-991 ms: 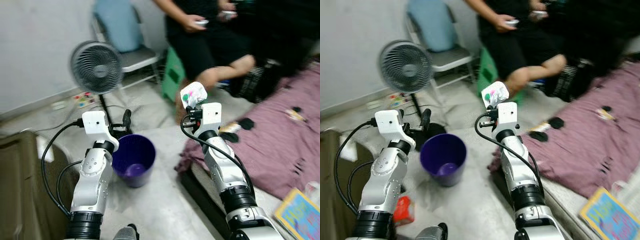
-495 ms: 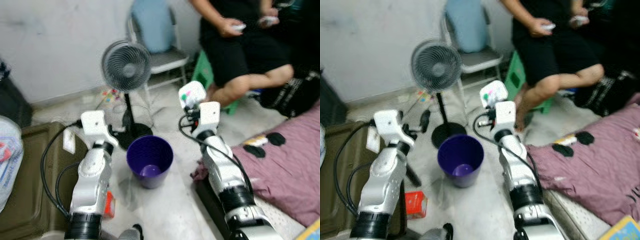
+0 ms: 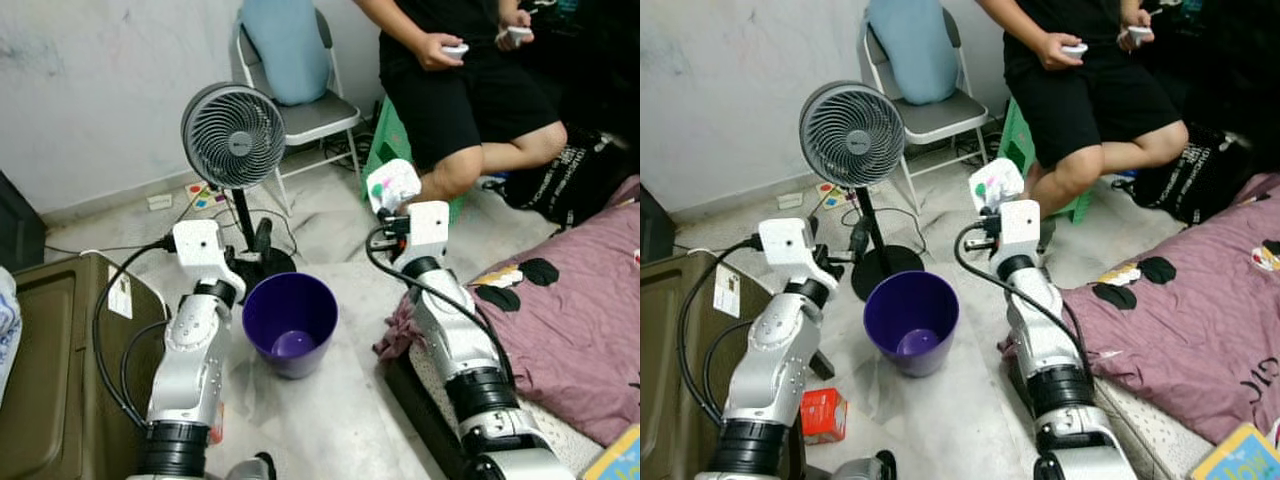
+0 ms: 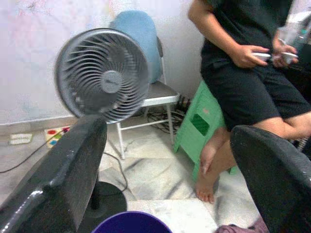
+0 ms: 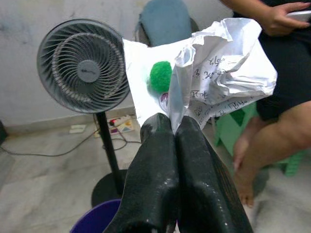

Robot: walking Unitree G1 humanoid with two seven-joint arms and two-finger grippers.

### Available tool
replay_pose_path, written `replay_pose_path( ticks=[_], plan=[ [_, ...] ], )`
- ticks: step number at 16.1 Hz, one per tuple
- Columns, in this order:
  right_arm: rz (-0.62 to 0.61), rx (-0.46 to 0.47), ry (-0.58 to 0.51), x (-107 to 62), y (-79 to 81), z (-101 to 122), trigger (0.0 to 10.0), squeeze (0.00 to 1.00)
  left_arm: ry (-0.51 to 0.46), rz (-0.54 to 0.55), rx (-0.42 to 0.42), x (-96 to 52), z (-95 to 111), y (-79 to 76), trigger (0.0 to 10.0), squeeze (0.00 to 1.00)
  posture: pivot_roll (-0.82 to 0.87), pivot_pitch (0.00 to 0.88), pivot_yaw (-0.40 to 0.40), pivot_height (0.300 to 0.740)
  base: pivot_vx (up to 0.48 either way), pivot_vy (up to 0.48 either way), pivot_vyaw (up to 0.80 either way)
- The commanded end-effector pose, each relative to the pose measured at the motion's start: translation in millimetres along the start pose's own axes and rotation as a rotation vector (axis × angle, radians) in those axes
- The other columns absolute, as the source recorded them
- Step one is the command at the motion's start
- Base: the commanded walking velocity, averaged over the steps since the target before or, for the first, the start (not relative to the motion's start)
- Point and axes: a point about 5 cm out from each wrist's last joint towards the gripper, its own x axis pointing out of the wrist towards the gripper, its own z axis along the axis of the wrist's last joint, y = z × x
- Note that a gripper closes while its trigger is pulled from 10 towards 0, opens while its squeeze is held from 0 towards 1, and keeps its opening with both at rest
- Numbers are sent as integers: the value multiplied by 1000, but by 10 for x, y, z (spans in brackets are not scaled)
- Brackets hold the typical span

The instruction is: Clean up the room

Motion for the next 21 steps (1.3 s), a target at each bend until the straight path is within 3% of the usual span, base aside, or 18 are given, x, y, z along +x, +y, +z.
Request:
replay_pose_path(
  ticks=[1,6,17,21],
  plan=[
    [10,2,-6,24,48,18,10000,0,8,13,4,-6,-7,43,10000,0,-42,0,23,740,0,0,800],
    [7,8,-4,24,46,14,10000,0,9,8,3,-4,-9,37,10000,0,-41,0,22,740,0,0,800],
    [3,17,3,25,22,2,10000,0,-2,-19,-5,-3,-5,-3,10000,0,-41,0,17,740,0,0,0],
    [1,19,5,33,17,6,10000,0,-5,-25,-11,3,3,-9,10000,0,-45,0,20,740,126,0,-439]
  ],
)
